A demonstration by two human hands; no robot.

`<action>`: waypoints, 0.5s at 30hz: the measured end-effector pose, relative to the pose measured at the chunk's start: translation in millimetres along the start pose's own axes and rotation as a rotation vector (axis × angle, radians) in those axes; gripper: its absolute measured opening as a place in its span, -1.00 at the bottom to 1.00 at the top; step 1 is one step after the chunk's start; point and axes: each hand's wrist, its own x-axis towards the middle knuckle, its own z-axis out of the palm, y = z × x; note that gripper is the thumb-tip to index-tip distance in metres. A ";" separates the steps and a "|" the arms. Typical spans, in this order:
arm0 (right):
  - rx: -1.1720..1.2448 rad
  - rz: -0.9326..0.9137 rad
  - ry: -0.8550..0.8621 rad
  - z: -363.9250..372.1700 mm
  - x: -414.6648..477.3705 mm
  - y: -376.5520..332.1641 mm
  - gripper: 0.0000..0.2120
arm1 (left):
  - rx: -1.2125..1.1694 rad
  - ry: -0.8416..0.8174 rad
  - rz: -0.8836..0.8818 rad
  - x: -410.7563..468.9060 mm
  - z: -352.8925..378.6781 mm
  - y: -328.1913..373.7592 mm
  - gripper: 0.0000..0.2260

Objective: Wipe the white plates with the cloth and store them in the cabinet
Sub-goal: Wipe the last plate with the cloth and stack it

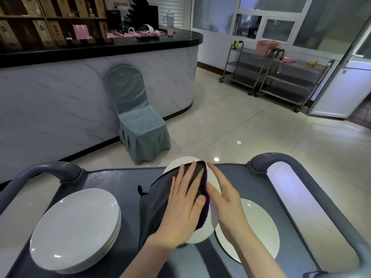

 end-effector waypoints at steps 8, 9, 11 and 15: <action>0.100 0.056 -0.030 -3.1 -8.6 5.6 -0.52 | -0.099 0.028 -0.180 9.1 -1.9 -14.7 -0.50; 0.138 0.077 -0.013 -4.9 -6.8 4.3 -0.55 | -0.046 0.010 -0.159 3.6 0.7 -12.7 -0.48; 0.226 0.119 0.023 -6.1 -3.0 -1.3 -0.59 | 0.070 -0.044 -0.072 -12.5 9.1 -6.7 -0.41; 0.241 0.120 0.089 -1.6 1.0 -4.7 -0.62 | 0.179 -0.093 0.012 -30.5 20.2 -5.0 -0.32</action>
